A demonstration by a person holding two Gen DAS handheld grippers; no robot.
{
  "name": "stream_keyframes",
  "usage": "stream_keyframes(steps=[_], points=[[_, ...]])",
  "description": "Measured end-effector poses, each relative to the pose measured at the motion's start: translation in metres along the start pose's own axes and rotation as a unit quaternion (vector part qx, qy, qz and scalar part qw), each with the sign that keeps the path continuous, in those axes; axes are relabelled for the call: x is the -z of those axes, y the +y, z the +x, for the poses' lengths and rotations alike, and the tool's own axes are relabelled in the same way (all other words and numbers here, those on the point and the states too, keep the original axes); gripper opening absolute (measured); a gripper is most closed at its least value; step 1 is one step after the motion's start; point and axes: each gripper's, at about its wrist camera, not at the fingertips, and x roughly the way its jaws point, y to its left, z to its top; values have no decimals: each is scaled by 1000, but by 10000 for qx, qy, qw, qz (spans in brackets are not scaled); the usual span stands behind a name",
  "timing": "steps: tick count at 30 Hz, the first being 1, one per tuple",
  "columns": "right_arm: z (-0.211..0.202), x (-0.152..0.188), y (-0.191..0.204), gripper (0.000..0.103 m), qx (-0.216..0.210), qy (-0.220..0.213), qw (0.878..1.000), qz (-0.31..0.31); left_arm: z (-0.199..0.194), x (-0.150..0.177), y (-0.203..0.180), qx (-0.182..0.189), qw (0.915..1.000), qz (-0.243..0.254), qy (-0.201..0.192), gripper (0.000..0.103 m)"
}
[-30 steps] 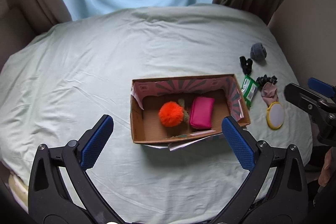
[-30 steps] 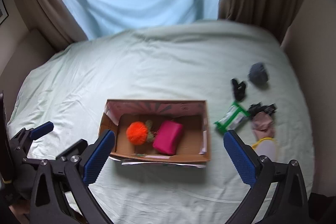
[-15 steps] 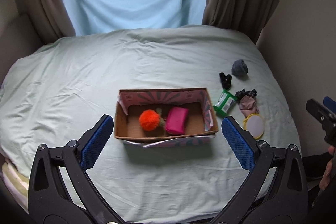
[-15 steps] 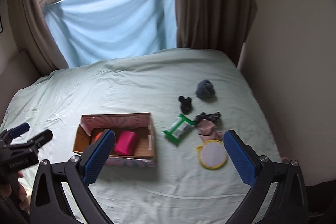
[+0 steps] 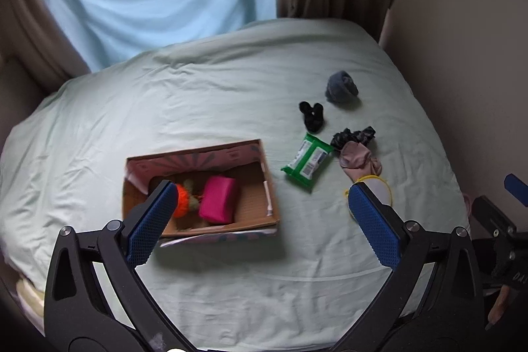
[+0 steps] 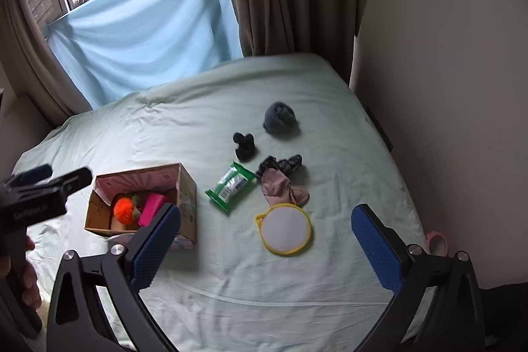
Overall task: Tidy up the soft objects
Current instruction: 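Grasp the green wipes pack with the left tool while the right tool grasps the yellow mesh pad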
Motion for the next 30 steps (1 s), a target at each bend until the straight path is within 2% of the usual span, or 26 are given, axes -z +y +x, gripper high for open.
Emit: stream_keyframes(steps=[6,11,15,21,24,30], points=[[41,7,-30,103,-58,319,9990,323,49,-25,-50,92,9980,509,372,103],[82,18,-43,103,44,558,9963,660,111,-44,-80,216,9903,1164,722,103],[122,28,-51,103,87,834,9896,1173,175,-52,-98,318,9788,1628,1205,103],[185,43,-53,103,247,1172,9763,1804,265,-44,-118,307,9590,2179,1784,103],[212,54,-54,103,331,1268,9692,2087,301,-38,-126,347,9475,2407,2075,103],[262,79,-55,103,541,1560,9565,2404,357,-23,-140,328,9307,2757,2382,99]])
